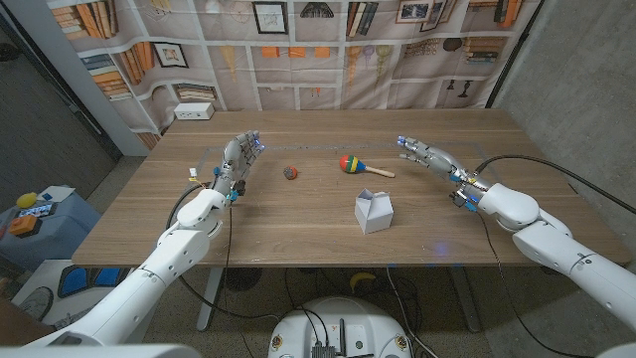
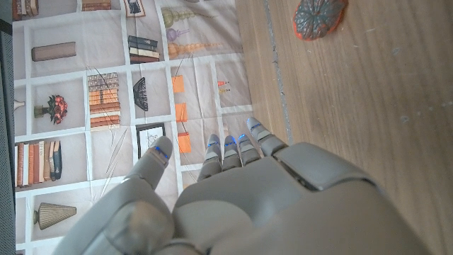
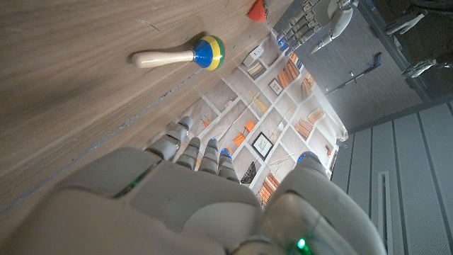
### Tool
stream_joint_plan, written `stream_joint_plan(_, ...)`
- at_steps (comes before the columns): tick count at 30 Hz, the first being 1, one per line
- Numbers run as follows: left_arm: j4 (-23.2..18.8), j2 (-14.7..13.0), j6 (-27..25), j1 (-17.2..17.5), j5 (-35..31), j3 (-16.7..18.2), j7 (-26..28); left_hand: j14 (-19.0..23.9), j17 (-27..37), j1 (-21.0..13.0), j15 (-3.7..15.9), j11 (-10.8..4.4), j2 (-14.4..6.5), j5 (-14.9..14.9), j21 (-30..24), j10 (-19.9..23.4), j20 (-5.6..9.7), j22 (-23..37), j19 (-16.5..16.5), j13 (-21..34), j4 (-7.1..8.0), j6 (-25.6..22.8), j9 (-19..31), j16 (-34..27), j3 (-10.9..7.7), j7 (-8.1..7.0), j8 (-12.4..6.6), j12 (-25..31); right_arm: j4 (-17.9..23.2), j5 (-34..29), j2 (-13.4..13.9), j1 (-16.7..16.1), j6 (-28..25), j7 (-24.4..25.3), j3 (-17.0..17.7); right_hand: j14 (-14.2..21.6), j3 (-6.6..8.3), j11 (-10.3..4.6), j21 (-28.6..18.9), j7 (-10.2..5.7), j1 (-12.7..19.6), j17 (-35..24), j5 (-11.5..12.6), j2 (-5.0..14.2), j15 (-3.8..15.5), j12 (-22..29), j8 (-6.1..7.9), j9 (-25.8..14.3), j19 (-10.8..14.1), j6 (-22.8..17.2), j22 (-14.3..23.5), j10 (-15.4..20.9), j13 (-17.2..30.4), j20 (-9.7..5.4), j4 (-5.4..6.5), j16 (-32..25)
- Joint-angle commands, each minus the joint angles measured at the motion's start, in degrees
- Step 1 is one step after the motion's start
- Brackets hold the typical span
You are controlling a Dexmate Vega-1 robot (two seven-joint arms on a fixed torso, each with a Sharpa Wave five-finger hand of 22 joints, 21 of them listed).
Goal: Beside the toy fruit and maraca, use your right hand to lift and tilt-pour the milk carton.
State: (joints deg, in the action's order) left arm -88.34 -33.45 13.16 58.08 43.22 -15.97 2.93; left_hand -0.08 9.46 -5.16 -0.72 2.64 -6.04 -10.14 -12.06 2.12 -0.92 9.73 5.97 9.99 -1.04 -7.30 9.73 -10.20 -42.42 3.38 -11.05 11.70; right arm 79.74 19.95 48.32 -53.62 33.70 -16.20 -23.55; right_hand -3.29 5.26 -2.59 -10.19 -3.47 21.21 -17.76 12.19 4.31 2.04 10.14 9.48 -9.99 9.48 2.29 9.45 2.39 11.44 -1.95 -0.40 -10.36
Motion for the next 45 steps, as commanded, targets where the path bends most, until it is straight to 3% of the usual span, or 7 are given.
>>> stream_joint_plan(1,-1.25,-0.01,-0.56,0.37,-0.4,0.33,1.61,0.54,0.12,-0.43,-0.08,-0.27,-3.49,0.02,0.15,0.58,-0.01,0.16,0.66,0.26,-0.45,-0.47,0.3,-0.48,0.06,-0.03,-0.13,0.54,0.86,-4.62,3.82,-0.56,2.99,-0.98,0.18,-1.11,0.14,-0.33,-0.29,-0.5,0.09,0.33,-0.32,-0.65,-0.12,-0.1,-0.09,-0.26,-0.56,3.14,0.2,-2.1,-0.03,-0.32,-0.75,-0.57)
stream_joint_plan(7,-1.39,0.12,-1.01,0.83,0.82,0.81,1.53,0.66,0.13,-0.46,-0.02,-0.33,-3.51,0.04,0.17,0.67,-0.07,0.17,0.76,0.26,-0.61,-0.66,0.31,-0.45,0.12,-0.05,-0.11,0.49,1.08,-6.29,5.45,-0.59,4.24,-1.9,0.03,-2.1,0.32,-0.75,-0.29,-0.85,0.43,0.72,-0.46,-0.72,-0.24,-0.11,-0.08,-0.29,-0.95,5.9,0.21,-3.93,-0.1,-0.53,-1.49,-0.54)
stream_joint_plan(13,-2.17,0.04,-2.03,1.42,1.87,1.17,2.03,0.67,0.13,-0.49,-0.01,-0.33,-3.49,0.06,0.24,0.64,-0.06,0.17,0.75,0.27,-0.78,-0.68,0.31,-0.39,0.19,-0.15,-0.02,0.39,-0.13,-9.72,6.92,0.01,7.86,-2.63,-0.17,-3.01,0.38,-1.0,-0.17,-1.19,0.54,0.99,-0.58,-0.88,-0.47,-0.03,0.18,-0.33,-1.71,7.4,0.22,-5.08,-0.14,0.43,-2.02,-0.52)
stream_joint_plan(25,-4.34,-0.41,-5.06,1.85,2.67,1.33,4.37,0.85,0.13,-0.59,0.02,-0.39,-3.54,0.09,0.35,0.61,-0.12,0.18,0.78,0.26,-1.15,-0.82,0.32,-0.34,0.29,-0.12,0.1,0.2,-3.39,-15.26,7.36,1.53,14.85,-2.59,-0.98,-3.85,0.46,-1.29,-0.05,-1.29,0.95,1.34,-0.77,-1.36,-0.81,0.16,0.35,-0.38,-2.88,9.86,0.26,-6.27,-0.15,1.02,-3.0,-0.65)
stream_joint_plan(30,-5.07,-0.25,-5.85,2.21,2.81,1.38,5.76,1.08,0.14,-0.63,0.17,-0.48,-3.57,0.09,0.35,0.76,-0.09,0.18,0.9,0.25,-1.28,-0.92,0.32,-0.38,0.33,-0.15,0.12,0.18,-4.75,-16.22,7.29,3.12,17.18,-4.39,-2.12,-4.33,0.61,-1.04,-0.08,-0.99,1.68,1.52,-0.85,-1.8,-1.42,0.22,0.68,-0.43,-3.26,10.29,0.26,-6.71,-0.12,1.38,-3.81,-0.65)
stream_joint_plan(34,-4.93,0.81,-5.13,2.58,2.81,1.58,7.13,1.4,0.14,-0.68,0.32,-0.59,-3.62,0.1,0.38,1.14,-0.15,0.19,0.98,0.24,-1.45,-1.25,0.32,-0.44,0.38,-0.25,0.08,0.23,-5.98,-13.74,7.02,4.8,18.18,-7.8,-3.62,-5.3,1.0,-0.99,-0.21,-1.0,3.11,1.76,-0.93,-2.4,-2.79,0.14,0.86,-0.52,-3.65,11.7,0.28,-8.13,-0.06,1.73,-5.25,-0.65)
stream_joint_plan(45,-6.16,1.32,-6.2,3.51,2.92,2.03,10.41,2.21,0.15,-0.81,0.42,-0.94,-3.81,0.09,0.28,1.88,-0.09,0.2,1.54,0.24,-1.73,-1.83,0.33,-0.57,0.4,-0.31,0.03,0.32,-4.72,-17.21,7.87,6.22,18.27,-9.47,-4.47,-7.2,1.71,-0.09,-0.05,-0.7,5.76,2.09,-0.93,-3.54,-3.75,0.29,1.08,-0.66,-5.35,14.25,0.3,-10.05,0.13,2.85,-7.62,-0.6)
